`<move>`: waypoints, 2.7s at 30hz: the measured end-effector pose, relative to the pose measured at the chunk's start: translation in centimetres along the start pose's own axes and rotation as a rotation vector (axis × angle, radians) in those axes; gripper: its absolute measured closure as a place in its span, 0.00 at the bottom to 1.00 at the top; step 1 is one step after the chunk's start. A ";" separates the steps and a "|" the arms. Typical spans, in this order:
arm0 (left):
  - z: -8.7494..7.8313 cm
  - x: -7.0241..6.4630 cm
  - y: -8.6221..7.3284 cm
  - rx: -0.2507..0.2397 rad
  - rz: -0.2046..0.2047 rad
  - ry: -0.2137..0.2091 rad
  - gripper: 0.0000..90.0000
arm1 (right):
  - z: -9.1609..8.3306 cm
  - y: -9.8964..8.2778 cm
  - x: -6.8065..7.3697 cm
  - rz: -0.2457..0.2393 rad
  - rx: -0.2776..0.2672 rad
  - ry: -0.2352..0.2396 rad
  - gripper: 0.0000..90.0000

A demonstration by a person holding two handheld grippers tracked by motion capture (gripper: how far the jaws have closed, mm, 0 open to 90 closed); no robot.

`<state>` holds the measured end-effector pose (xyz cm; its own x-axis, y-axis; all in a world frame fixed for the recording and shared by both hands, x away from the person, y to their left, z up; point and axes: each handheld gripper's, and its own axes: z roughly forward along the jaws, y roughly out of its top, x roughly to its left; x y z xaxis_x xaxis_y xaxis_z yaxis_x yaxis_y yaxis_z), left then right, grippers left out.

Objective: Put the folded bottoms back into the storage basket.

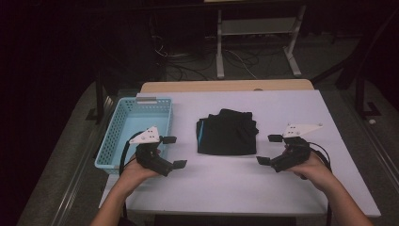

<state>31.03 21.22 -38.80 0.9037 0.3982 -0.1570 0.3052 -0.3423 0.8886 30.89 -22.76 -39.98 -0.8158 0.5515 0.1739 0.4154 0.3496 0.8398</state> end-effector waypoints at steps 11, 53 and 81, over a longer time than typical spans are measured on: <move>-0.1 0.3 0.1 -0.011 0.002 0.026 0.00 | 0.9 0.7 0.0 -0.005 0.005 0.017 0.00; -0.6 0.4 0.4 -0.033 -0.006 0.023 0.00 | 5.4 4.1 -0.8 -0.045 0.054 0.088 0.05; -0.6 0.5 0.0 -0.021 -0.013 -0.015 0.00 | 9.0 5.0 -1.3 -0.078 0.126 0.133 0.37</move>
<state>31.35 21.90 -38.64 0.9042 0.3894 -0.1754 0.3111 -0.3194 0.8951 37.64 -14.88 -40.66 -0.8900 0.4170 0.1842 0.3891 0.4843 0.7836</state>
